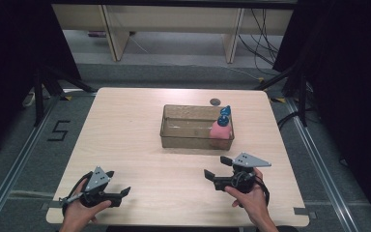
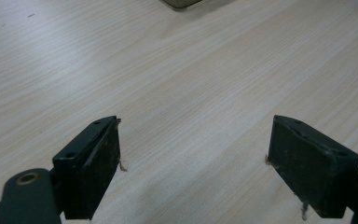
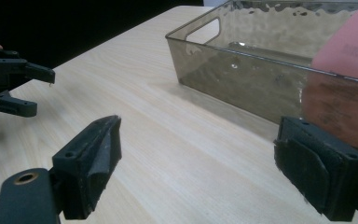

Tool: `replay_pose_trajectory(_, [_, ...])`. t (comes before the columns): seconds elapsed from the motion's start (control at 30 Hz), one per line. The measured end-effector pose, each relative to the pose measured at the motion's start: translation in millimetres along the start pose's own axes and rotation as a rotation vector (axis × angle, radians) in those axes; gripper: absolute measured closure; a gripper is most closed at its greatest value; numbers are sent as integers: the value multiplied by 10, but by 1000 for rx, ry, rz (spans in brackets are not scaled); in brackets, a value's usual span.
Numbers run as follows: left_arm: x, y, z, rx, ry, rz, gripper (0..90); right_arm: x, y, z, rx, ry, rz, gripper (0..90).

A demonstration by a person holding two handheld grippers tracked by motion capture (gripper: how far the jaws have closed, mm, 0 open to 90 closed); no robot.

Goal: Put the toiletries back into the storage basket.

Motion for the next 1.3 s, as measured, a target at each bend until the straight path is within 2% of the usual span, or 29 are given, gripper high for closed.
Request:
replay_pose_trajectory(0.1, [3,0,2,-2,5,-3,164,5,28,29,-19,7,-21,156])
replay_pose_trajectory(0.13, [1,-1,1,-1,3,0,165,15,18,35,-3,14,-14,156])
replay_pose_trajectory(0.17, [1,-1,1,-1,3,1,165,23,41,46,-33,20,-13,156])
replay_pose_trajectory(0.2, [3,0,1,-1,4,-2,164,8,13,49,9,-1,-5,156])
replay_pose_trajectory(0.27, [1,7,2,-6,6,-5,164,18,47,75,-16,26,-20,156])
replay_pose_trajectory(0.3, [1,6,2,-6,7,-5,164,9,76,86,-41,13,-21,156])
replay_pose_trajectory(0.33, [-6,6,1,-9,3,1,164,7,51,86,0,12,-23,156])
replay_pose_trajectory(0.4, [-2,6,2,-13,9,-1,164,14,79,107,-14,32,-30,156])
replay_pose_trajectory(0.43, [-2,6,3,-12,9,-1,164,-10,74,113,1,21,-35,156])
replay_pose_trajectory(0.47, [-4,-7,6,3,7,2,164,0,106,126,-29,24,-39,156])
replay_pose_trajectory(0.5, [-6,-8,8,6,7,3,165,13,94,131,-3,31,-33,156])
replay_pose_trajectory(0.53, [-8,-7,8,6,5,3,164,17,135,143,-49,34,-41,156])
replay_pose_trajectory(0.57, [-7,-7,8,7,6,3,164,15,114,151,-11,34,-45,156])
replay_pose_trajectory(0.63, [-8,-6,7,8,3,3,164,17,126,170,-9,45,-51,156])
replay_pose_trajectory(0.67, [-8,-5,7,8,3,3,164,30,161,186,-50,62,-54,156])
replay_pose_trajectory(0.7, [-8,-5,7,8,3,3,164,17,146,188,-24,48,-60,156])
replay_pose_trajectory(0.73, [-8,-5,7,8,3,3,164,31,190,199,-76,58,-60,156])
replay_pose_trajectory(0.77, [-7,-5,7,7,3,3,165,21,152,198,-18,42,-55,156])
replay_pose_trajectory(0.8, [-7,1,6,0,5,0,164,28,155,204,-13,46,-62,156])
replay_pose_trajectory(0.83, [-6,3,4,-5,4,1,164,40,174,212,-36,53,-65,156])
replay_pose_trajectory(0.87, [-5,3,5,-4,6,1,165,54,150,214,-8,49,-55,156])
replay_pose_trajectory(0.9, [-7,0,6,1,4,1,164,58,158,222,-17,54,-63,156])
replay_pose_trajectory(0.97, [-8,-6,8,8,4,3,164,73,194,241,-61,58,-70,156])
replay_pose_trajectory(1.03, [-7,-7,9,7,6,3,164,90,169,256,-26,62,-61,156])
replay_pose_trajectory(1.07, [-7,-8,9,8,6,3,164,98,192,265,-53,73,-62,156])
replay_pose_trajectory(1.13, [-11,-6,9,8,2,1,165,89,176,277,-13,65,-54,156])
replay_pose_trajectory(1.17, [1,9,14,-14,19,1,164,101,204,284,-30,68,-64,157])
replay_pose_trajectory(1.23, [1,9,16,-16,21,2,164,106,198,296,0,71,-55,157])
replay_pose_trajectory(1.3, [0,8,16,-18,21,2,164,130,225,318,-14,81,-58,156])
Point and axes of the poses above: each handheld gripper's, and its own axes: x roughly backward along the jaws, z roughly out of its underside, y roughly to its left, the point moved 5 cm from there along -x, roughly forward along the jaws, and after that the axes turned 3 degrees about x, right-handed, at the moved point
